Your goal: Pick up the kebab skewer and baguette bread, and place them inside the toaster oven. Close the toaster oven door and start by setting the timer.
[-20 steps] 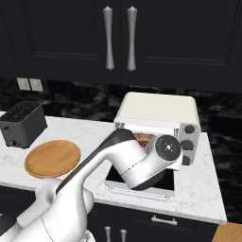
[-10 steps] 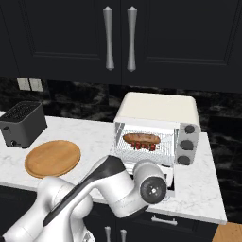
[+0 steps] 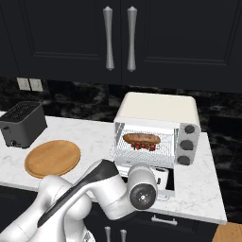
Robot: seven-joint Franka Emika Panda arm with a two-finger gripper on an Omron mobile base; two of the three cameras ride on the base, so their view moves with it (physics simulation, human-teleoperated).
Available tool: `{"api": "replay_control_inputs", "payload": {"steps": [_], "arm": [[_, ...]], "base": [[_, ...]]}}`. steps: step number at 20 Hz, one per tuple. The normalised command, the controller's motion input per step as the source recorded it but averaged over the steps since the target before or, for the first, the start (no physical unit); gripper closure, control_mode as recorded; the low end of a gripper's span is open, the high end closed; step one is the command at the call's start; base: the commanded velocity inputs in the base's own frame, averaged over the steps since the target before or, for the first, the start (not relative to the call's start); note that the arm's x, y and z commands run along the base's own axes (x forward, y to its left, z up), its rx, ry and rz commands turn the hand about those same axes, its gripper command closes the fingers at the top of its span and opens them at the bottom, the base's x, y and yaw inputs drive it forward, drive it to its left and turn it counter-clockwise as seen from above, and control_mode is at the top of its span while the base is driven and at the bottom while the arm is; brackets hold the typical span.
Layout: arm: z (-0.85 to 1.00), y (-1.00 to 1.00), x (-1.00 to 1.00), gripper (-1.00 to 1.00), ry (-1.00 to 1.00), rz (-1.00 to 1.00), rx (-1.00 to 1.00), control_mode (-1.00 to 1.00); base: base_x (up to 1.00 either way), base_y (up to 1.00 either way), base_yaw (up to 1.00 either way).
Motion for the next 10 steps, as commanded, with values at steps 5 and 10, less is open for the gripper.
{"api": "replay_control_inputs", "payload": {"steps": [5, 10], "arm": [[0.0, 0.0, 0.0, -1.0, 0.0, 0.0, 0.0, -1.0], [0.0, 0.0, 0.0, -1.0, 0.0, 0.0, 0.0, -1.0]], "base": [[0.0, 0.0, 0.0], [0.0, 0.0, 0.0]]}}
